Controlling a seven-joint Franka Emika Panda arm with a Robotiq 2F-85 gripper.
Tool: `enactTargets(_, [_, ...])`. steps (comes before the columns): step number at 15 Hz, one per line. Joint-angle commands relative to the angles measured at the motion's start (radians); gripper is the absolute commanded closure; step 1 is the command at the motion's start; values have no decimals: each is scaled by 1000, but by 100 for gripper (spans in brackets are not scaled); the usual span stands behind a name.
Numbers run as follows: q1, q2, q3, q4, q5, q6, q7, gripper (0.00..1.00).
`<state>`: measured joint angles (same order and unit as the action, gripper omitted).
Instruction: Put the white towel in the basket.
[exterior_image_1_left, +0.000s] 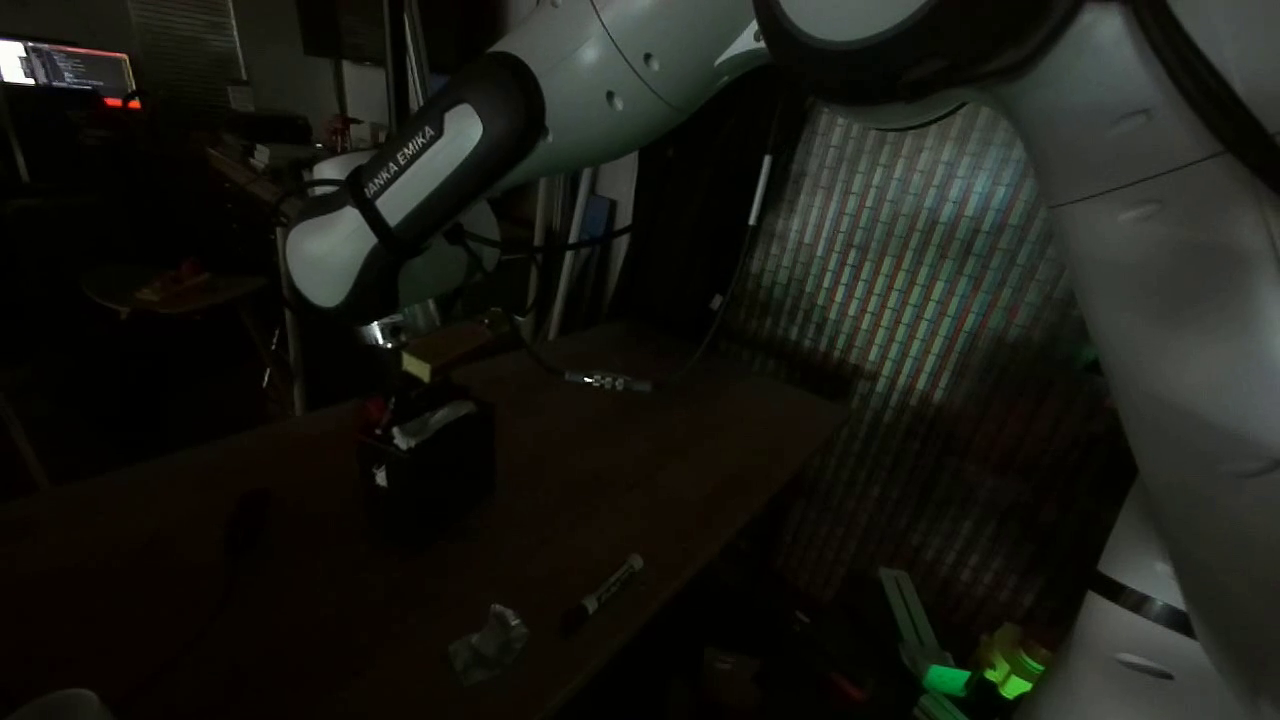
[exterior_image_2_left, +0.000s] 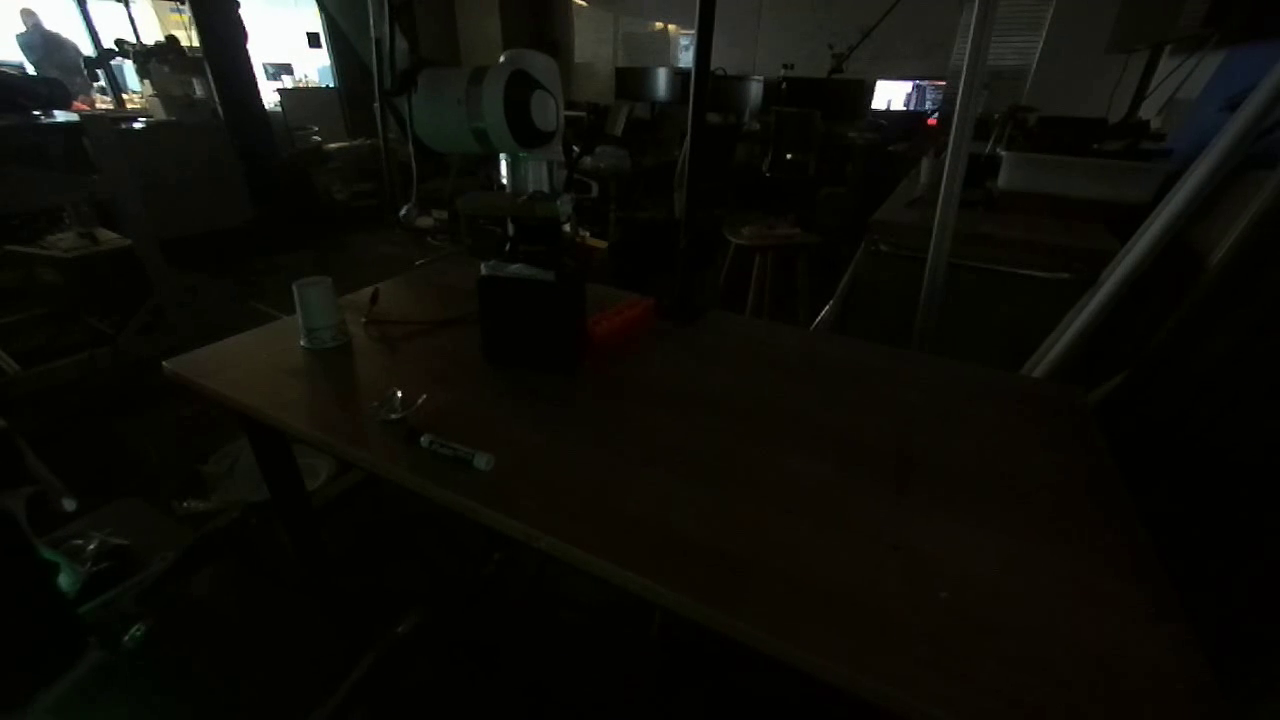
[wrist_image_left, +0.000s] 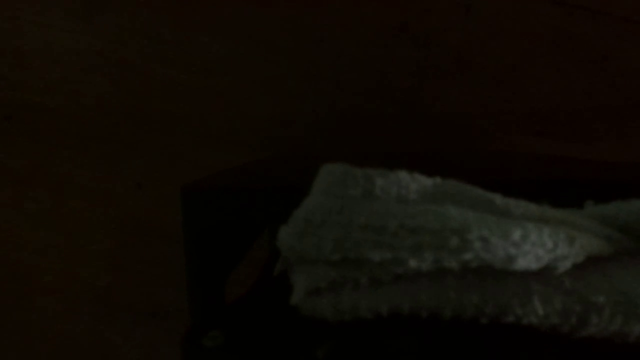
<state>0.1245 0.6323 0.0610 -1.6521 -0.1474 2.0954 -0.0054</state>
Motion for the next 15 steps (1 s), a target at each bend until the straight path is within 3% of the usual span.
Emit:
enactTargets(1, [-1,17,14,17,22,-8,-29,100])
enactTargets(15, [32,-223,-13,-54,-28,-95,77,100])
